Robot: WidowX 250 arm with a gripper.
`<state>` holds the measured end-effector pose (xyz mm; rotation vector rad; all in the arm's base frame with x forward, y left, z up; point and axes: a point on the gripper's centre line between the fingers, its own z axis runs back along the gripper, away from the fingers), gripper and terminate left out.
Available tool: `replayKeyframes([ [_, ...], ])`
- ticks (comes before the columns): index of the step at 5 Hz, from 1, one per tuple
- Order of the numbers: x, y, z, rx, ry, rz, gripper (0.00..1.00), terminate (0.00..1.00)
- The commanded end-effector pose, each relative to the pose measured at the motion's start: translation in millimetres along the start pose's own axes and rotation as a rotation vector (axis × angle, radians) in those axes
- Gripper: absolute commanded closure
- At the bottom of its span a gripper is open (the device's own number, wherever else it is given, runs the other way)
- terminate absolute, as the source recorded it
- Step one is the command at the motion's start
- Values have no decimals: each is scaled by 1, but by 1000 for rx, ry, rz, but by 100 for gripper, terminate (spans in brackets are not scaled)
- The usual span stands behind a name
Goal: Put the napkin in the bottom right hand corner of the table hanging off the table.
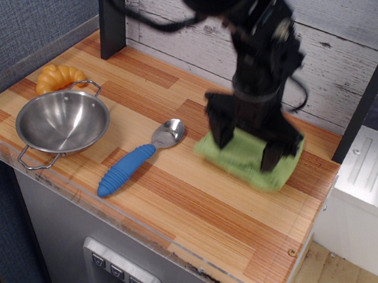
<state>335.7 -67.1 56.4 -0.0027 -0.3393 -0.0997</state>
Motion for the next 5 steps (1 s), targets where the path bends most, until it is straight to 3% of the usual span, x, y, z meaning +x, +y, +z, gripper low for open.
replayKeyframes([
  [1,33,-17,83,-38,-115,-202,0,0],
  [2,21,-14,103,-89,-36,-181,0,0],
  [3,1,-6,113,-71,-2,-178,0,0],
  [5,3,30,106,-29,28,-120,0,0],
])
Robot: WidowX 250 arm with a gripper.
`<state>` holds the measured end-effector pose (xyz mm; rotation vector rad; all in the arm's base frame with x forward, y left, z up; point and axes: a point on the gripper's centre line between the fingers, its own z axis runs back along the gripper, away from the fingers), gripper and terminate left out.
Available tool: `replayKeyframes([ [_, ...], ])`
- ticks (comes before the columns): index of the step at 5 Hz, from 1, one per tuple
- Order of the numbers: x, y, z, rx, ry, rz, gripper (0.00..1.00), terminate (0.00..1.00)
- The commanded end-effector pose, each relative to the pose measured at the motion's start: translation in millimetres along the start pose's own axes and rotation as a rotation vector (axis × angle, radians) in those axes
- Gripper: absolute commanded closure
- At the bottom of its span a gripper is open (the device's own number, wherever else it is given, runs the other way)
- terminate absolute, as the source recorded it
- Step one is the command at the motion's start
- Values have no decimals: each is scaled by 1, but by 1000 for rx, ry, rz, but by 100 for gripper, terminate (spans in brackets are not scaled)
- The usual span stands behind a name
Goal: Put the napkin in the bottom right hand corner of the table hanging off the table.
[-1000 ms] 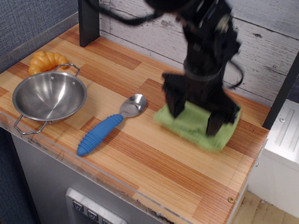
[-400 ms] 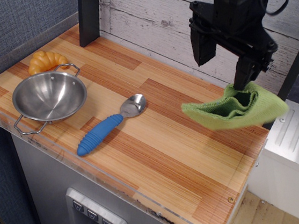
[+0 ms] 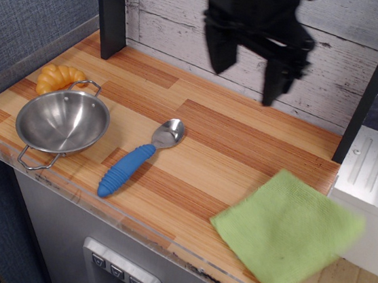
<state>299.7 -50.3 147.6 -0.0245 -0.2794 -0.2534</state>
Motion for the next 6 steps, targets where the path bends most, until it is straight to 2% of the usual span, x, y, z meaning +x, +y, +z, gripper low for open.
replayKeyframes([
  [1,5,26,19,40,-42,64,0,0],
  [4,-20,27,26,-29,16,149,0,0],
  [5,-36,29,33,3,47,185,0,0],
  [6,-36,29,33,3,47,185,0,100],
])
